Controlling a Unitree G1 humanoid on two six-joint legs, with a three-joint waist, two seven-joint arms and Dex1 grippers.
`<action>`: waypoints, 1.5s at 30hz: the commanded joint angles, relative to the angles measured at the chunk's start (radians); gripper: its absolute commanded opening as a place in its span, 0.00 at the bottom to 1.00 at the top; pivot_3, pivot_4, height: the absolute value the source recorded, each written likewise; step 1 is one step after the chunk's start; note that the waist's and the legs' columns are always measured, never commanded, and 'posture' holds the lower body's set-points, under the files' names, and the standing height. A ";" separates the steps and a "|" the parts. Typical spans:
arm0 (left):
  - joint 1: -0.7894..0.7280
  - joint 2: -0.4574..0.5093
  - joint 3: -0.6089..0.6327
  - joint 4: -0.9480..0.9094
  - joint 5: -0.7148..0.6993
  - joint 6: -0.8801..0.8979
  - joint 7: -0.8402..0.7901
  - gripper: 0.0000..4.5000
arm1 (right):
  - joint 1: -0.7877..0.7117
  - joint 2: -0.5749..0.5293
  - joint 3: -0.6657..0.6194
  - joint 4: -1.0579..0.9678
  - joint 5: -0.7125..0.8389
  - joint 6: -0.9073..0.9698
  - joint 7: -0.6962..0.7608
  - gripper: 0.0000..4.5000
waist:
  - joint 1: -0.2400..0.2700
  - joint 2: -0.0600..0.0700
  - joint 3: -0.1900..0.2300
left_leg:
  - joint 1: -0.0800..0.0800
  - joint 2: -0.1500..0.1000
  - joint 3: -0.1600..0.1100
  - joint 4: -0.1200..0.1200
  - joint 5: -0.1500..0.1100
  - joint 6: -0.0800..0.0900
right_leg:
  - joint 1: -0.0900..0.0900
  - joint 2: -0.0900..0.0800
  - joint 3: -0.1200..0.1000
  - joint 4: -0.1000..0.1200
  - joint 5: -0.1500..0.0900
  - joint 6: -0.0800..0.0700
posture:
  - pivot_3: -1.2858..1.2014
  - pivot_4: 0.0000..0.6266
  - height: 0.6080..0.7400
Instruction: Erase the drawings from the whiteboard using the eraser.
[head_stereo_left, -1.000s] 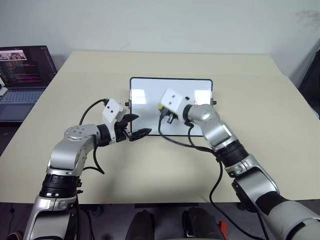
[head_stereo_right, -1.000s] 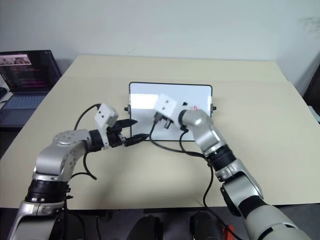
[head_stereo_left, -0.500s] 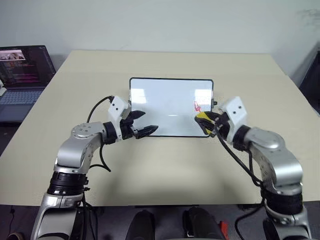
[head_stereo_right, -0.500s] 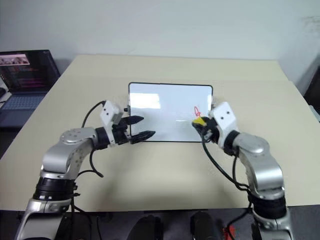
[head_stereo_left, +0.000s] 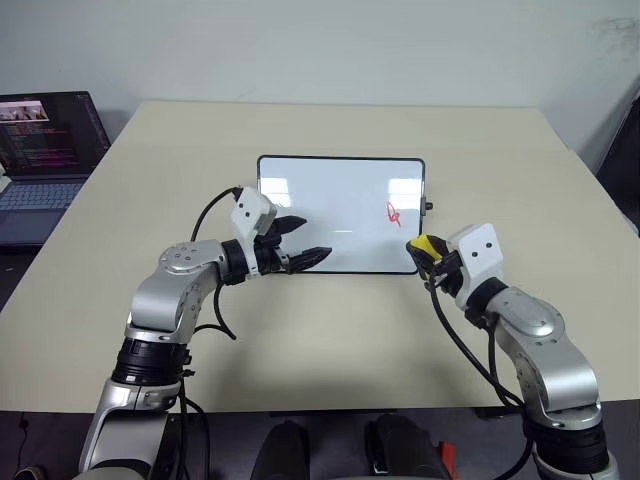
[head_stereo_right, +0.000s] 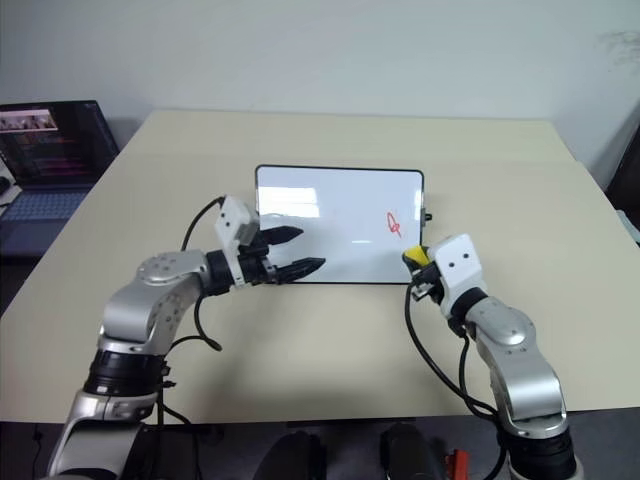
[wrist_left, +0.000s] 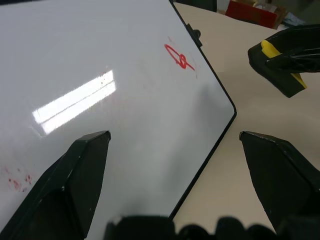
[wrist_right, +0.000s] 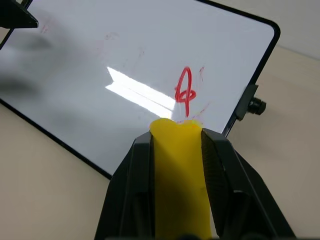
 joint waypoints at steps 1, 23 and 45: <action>-0.033 -0.014 -0.001 0.011 -0.004 -0.025 0.002 1.00 | -0.055 -0.035 0.044 0.001 -0.012 -0.007 0.011 0.22 | -0.001 0.000 0.000 | 0.000 0.000 0.000 0.000 0.000 0.000 | 0.000 0.000 0.000 0.000 0.000 0.000 | 0.52 0.24 1.00; -0.037 0.000 -0.030 -0.002 -0.006 -0.015 -0.026 1.00 | -0.541 -0.064 0.169 0.578 -0.027 0.021 0.089 0.22 | -0.001 0.000 0.000 | 0.000 0.001 0.000 0.000 0.000 0.000 | 0.000 0.000 0.000 0.000 0.003 -0.005 | 0.52 0.24 1.00; -0.038 -0.001 -0.029 0.000 -0.008 -0.018 -0.027 1.00 | -0.593 -0.106 0.234 0.741 -0.115 -0.074 0.150 0.22 | -0.001 0.000 0.000 | 0.003 0.001 0.001 0.001 0.001 0.001 | 0.002 0.000 0.001 0.001 0.004 -0.004 | 0.52 0.24 1.00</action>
